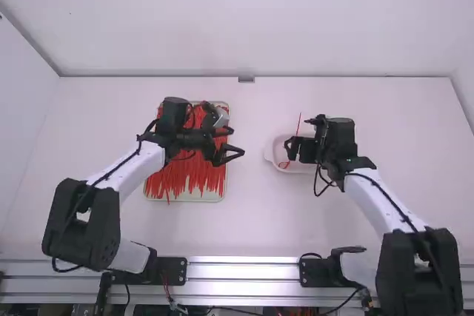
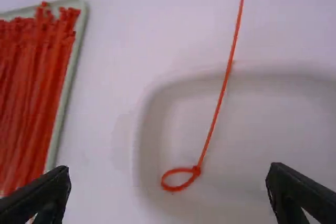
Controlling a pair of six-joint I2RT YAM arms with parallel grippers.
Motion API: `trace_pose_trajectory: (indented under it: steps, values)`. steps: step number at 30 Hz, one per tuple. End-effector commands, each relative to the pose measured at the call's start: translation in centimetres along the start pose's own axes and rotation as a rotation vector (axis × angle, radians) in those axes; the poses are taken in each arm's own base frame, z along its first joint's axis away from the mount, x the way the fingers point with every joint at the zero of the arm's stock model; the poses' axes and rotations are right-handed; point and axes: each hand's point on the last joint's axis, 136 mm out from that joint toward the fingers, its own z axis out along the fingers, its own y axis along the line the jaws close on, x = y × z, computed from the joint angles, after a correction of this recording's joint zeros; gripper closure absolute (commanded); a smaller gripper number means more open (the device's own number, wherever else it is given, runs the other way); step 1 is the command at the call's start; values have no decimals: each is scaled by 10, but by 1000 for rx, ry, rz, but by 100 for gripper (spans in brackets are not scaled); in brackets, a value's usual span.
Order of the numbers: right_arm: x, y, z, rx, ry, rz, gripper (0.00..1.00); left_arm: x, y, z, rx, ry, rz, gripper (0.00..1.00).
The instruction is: Fasten the cable tie
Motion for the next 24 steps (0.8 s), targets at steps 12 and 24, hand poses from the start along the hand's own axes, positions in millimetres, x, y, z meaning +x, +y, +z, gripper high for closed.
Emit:
trace_pose_trajectory:
  steps: [12, 24]
  values:
    - [-14, 49, -67, -32, -132, -124, 2, -2, -7, -16, -70, 18, -28, 1]
    - [-31, -24, -97, 246, -368, -203, 19, 14, 34, -72, -364, -72, -161, 17]
